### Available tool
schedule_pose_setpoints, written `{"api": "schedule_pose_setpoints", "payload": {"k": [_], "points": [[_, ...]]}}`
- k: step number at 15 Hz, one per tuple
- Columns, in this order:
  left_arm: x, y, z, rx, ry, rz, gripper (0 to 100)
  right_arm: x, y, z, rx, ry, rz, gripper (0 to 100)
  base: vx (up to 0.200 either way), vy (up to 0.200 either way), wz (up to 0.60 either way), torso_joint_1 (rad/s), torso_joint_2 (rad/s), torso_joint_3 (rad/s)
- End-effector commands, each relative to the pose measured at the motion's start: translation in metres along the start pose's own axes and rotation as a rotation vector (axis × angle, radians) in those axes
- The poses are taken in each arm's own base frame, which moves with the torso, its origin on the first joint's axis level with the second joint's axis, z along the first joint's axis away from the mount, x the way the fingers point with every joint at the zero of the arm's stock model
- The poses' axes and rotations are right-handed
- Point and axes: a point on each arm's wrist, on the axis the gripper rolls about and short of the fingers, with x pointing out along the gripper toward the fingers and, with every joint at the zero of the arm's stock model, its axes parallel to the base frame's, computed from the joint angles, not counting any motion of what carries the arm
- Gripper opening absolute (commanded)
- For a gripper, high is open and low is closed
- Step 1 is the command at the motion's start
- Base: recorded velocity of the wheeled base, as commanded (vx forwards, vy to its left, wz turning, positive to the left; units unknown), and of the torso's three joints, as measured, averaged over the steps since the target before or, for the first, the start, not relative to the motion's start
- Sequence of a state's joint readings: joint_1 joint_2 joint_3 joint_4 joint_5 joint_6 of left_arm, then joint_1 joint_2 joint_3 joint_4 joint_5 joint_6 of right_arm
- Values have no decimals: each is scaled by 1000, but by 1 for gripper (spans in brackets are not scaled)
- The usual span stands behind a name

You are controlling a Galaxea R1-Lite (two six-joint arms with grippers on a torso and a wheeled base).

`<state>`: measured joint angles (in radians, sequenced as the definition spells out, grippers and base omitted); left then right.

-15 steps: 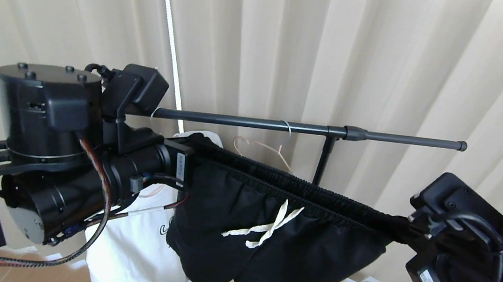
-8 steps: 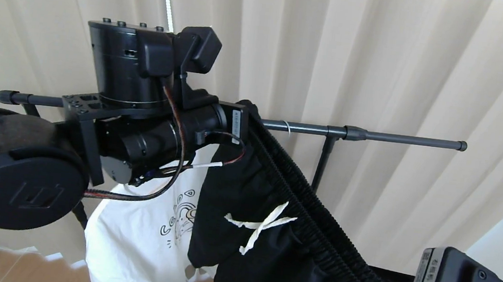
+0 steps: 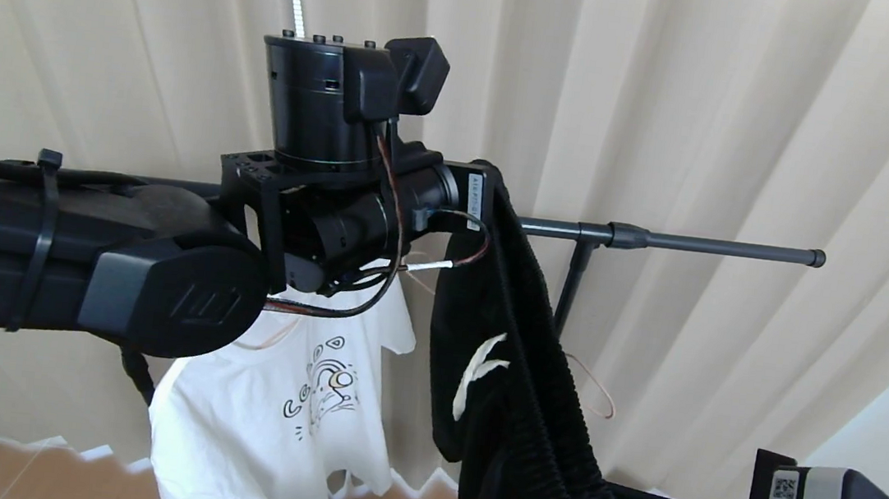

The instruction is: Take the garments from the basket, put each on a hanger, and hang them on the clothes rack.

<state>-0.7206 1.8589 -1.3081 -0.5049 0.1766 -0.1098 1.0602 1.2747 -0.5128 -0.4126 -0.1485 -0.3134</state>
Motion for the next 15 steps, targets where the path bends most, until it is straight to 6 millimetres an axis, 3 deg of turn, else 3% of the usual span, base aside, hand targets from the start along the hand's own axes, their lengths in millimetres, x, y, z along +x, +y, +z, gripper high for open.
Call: {"api": "schedule_pose_setpoints", "payload": {"k": [1, 6, 10, 11, 12, 14, 15], "points": [[6, -5, -4, 1, 6, -9, 0, 16, 9, -5, 12, 1, 25, 0, 0, 0, 0, 0, 0, 0], [7, -10, -7, -37, 15, -20, 0, 17, 14, 5, 95, -98, 45, 0, 0, 0, 0, 0, 0, 0], [0, -3, -5, -36, 20, 8, 0, 16, 12, -4, 71, -53, 2, 0, 0, 0, 0, 0, 0, 0], [-5, 0, -3, -35, 28, 17, 0, 16, 7, -6, 62, -35, -37, 0, 0, 0, 0, 0, 0, 0], [-26, 4, 2, -24, 70, 36, 0, 19, -14, -15, 26, 29, -165, 0, 0, 0, 0, 0, 0, 0], [-44, 10, 7, -14, 110, 52, 0, 19, -34, -24, 14, 81, -257, 0, 0, 0, 0, 0, 0, 0], [-64, 21, 8, 11, 185, 86, 0, 20, -54, -30, 26, 123, -342, 0, 0, 0, 0, 0, 0, 0]]}}
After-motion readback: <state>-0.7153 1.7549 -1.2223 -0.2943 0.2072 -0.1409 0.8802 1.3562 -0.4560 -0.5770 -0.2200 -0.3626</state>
